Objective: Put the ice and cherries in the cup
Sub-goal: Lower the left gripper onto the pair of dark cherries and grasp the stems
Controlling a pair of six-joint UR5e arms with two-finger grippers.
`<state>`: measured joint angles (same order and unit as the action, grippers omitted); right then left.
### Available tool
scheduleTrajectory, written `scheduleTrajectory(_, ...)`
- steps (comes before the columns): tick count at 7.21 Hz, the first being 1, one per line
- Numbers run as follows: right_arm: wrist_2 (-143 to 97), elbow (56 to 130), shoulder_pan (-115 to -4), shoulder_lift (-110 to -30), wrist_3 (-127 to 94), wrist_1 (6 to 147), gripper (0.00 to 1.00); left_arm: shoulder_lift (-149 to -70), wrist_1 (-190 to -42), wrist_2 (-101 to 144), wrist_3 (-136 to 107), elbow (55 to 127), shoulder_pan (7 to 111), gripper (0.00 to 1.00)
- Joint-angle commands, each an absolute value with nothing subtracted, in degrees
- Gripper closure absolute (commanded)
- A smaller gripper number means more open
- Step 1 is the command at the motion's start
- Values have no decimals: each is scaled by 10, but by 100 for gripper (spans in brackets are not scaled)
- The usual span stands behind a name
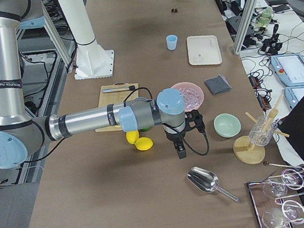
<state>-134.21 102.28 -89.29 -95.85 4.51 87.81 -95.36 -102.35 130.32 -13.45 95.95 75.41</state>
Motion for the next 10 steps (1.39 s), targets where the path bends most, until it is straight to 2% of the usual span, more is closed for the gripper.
scheduleTrajectory(1,-1367,1041,-906,-992,47,875,1,-967,-1132,1316,-135,881,708,1)
scheduleTrajectory(3,-1368,1055,-913,-1040,54,842,1,-1055,-1191,1306,-147,760,655,1)
scheduleTrajectory(4,-1369,1051,-913,-1039,54,842,1,-1069,-1204,1303,-146,735,653,2)
scheduleTrajectory(6,-1370,1056,-916,-1050,54,842,1,-1091,-1208,1268,-150,709,637,2)
scheduleTrajectory(7,-1369,1054,-918,-1054,55,842,1,-1089,-1209,1266,-160,711,635,5)
scheduleTrajectory(9,-1370,1056,-923,-1067,55,841,1,-1080,-1250,1252,-209,708,609,16)
scheduleTrajectory(10,-1368,1052,-923,-1064,61,842,0,-1067,-1274,1237,-212,705,605,16)
